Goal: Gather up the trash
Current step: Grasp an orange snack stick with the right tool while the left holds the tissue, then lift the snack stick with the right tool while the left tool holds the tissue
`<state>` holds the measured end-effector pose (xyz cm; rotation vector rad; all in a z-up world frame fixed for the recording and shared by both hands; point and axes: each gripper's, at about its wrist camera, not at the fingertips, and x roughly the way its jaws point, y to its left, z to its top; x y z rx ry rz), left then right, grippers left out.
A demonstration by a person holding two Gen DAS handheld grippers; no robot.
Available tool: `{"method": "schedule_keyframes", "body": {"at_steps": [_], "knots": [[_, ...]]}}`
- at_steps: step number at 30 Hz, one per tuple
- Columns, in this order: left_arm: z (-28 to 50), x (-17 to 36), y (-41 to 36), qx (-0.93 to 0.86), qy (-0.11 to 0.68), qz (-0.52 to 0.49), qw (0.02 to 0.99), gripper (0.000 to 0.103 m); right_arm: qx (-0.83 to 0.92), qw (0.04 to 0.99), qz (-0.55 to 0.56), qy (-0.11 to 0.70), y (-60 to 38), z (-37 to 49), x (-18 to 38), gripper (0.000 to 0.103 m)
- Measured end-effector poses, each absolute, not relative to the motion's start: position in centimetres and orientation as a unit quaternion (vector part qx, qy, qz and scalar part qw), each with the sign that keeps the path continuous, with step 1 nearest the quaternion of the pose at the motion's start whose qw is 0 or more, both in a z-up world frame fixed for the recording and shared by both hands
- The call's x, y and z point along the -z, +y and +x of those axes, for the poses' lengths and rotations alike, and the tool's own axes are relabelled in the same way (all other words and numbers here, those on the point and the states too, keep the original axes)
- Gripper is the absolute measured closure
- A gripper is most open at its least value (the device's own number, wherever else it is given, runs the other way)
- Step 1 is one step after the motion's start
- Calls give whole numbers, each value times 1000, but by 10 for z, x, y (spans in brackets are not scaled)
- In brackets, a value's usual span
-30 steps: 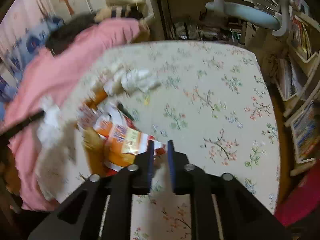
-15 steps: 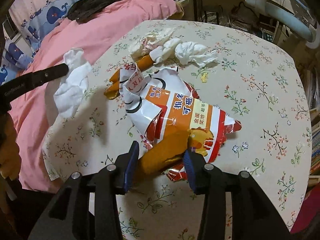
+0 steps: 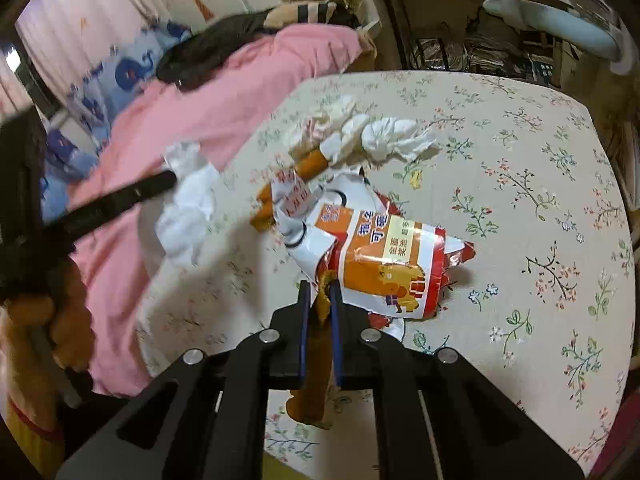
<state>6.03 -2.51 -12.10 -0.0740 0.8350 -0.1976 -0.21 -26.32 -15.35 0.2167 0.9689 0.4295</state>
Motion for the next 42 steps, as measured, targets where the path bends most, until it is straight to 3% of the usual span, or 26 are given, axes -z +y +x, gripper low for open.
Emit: {"method": "schedule_keyframes", "body": {"at_steps": [20, 26, 29, 31, 42], "knots": [[41, 110, -44, 102, 367, 11, 924, 101, -213, 892, 177, 357, -282, -13, 121, 93], [42, 110, -44, 98, 368, 13, 924, 101, -206, 883, 156, 392, -276, -6, 132, 93], [43, 111, -43, 95, 372, 10, 923, 101, -206, 869, 147, 426, -267, 0, 147, 87], [44, 112, -42, 94, 372, 9, 923, 101, -199, 869, 131, 433, -260, 2, 151, 75], [47, 109, -33, 89, 370, -12, 925, 101, -225, 854, 13, 469, -198, 7, 173, 61]]}}
